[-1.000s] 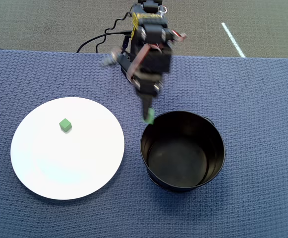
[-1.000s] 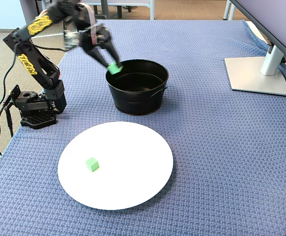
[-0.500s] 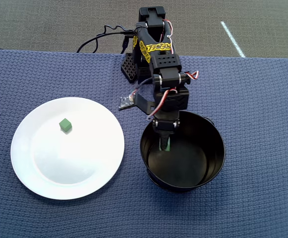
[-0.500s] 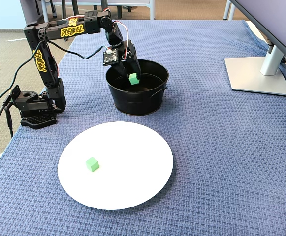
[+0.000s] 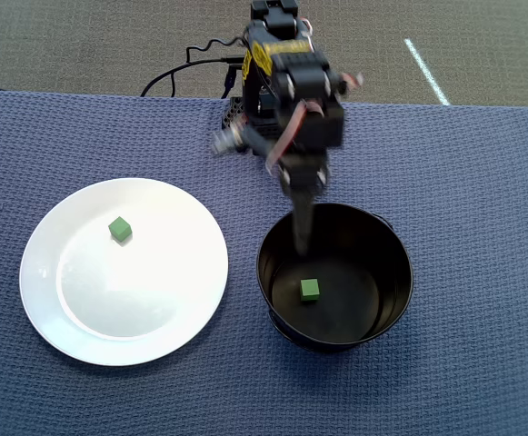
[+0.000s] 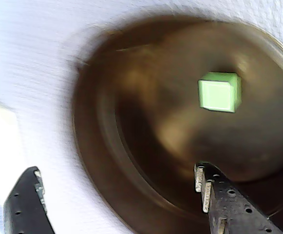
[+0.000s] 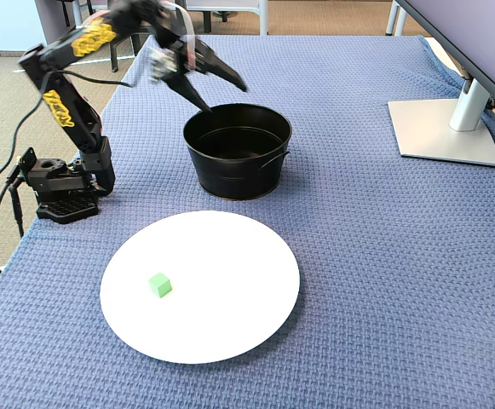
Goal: Pick up the green cubes from the white plate and place them in the black recipient
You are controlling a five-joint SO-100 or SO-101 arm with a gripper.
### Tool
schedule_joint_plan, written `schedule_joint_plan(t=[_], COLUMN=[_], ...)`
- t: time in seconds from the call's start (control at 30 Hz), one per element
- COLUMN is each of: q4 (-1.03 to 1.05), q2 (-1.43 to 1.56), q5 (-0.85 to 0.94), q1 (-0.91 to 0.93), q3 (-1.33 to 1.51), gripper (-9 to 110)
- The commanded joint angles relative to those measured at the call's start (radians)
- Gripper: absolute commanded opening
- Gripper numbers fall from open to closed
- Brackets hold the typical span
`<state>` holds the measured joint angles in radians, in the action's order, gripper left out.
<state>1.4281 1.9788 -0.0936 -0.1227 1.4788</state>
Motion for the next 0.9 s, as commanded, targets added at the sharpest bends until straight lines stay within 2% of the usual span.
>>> schedule_joint_plan(t=[0.0,0.1,0.4,0.6,0.77,0.8,0.87], q4=[0.078,0.094,-0.143,-0.318,-0.334,-0.342,-0.347], q2=[0.175,0.202,0.014,-0.225,-0.364,-0.379,-0.405], q5=[0.034,0.035,0.080,0.120,0.160,0.169,0.201], q1=[0.192,0.373,0.788,0.922,0.974,0.980,0.979], q3=[-0.043,0.011,0.247,0.287,0.209,0.204,0.202], gripper=[15,0,0,0,0,0,16])
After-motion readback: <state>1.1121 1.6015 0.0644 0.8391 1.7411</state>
